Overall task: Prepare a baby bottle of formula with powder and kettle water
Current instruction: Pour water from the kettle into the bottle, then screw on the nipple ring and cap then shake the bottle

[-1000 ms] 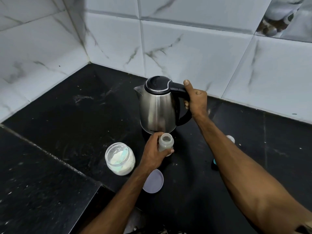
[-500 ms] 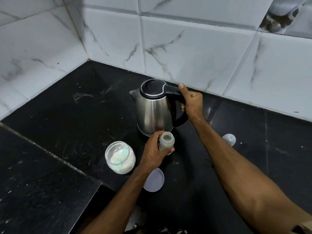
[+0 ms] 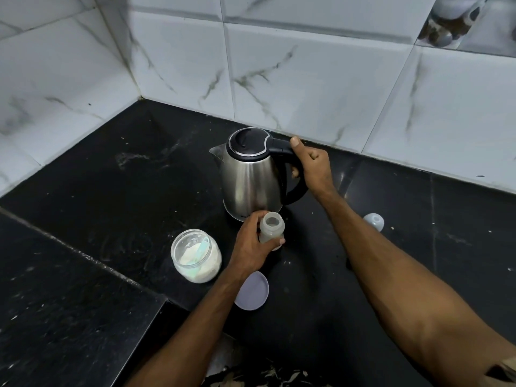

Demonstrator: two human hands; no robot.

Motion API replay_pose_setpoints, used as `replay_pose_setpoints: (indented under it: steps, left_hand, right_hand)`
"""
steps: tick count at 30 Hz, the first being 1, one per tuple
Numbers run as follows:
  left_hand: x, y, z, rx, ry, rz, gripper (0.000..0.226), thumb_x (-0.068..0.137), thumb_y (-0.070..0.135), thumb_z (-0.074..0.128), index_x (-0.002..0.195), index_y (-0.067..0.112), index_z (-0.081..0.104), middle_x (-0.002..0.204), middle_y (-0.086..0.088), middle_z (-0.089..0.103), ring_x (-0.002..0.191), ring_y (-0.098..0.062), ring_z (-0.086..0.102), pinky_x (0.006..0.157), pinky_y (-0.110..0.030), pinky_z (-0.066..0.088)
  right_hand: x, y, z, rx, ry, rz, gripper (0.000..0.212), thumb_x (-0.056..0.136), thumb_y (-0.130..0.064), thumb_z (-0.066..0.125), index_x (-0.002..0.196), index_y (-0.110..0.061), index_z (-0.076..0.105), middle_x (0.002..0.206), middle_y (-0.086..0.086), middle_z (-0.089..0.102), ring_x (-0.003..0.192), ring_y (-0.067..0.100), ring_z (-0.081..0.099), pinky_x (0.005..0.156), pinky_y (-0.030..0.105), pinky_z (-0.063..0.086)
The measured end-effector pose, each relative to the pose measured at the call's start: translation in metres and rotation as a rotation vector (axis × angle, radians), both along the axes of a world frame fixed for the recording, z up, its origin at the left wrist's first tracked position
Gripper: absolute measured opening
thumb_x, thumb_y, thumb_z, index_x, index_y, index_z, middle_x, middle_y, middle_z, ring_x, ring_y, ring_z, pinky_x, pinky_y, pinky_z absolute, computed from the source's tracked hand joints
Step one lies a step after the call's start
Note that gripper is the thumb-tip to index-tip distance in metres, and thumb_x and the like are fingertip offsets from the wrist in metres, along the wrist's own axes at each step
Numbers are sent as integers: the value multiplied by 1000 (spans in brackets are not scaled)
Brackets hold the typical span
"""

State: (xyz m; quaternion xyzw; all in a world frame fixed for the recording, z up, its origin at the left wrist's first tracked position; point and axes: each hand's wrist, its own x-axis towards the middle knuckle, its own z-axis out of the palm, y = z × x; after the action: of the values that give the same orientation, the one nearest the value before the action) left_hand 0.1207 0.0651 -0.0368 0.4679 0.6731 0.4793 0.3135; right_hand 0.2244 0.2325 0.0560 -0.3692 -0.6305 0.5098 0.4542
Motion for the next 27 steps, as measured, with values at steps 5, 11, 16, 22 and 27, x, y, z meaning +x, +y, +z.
replay_pose_setpoints:
  steps: [5,11,16,22,27]
  left_hand:
    - [-1,0,4,1,2,-14,58,73,17,87,122,19,57,117,10,64,111,-2,59,96,-28,50]
    - [-2,-1,8,-5,-16,-33,55,73,12,86,120,20,58,113,14,65,105,5,59,91,-21,49]
    - [7,-1,10,7,-24,-108,55,72,15,86,119,21,58,115,9,66,108,-4,62,95,-30,52]
    - [36,-1,15,37,-12,-212,52,70,20,85,111,35,57,115,9,67,108,-10,63,94,-36,54]
    - [54,-3,8,30,-2,-274,54,68,24,84,113,33,57,116,8,65,109,-12,62,94,-37,53]
  right_hand:
    - [16,-7,-2,47,-75,-35,34,99,-45,49,78,-22,63,75,-10,61,73,3,56,74,25,44]
    - [59,-31,-9,88,-107,-191,21,94,-38,62,103,-19,64,92,-8,66,87,6,62,80,24,50]
    - [107,-64,-32,152,-317,-260,19,88,-28,72,100,-15,65,92,0,68,85,8,63,75,11,47]
    - [153,-97,-64,165,-589,-255,28,88,-26,71,112,-15,62,108,-7,59,102,8,57,87,10,42]
    - [176,-109,-79,111,-804,-184,47,83,-32,70,125,-21,53,122,-1,52,113,18,51,99,38,46]
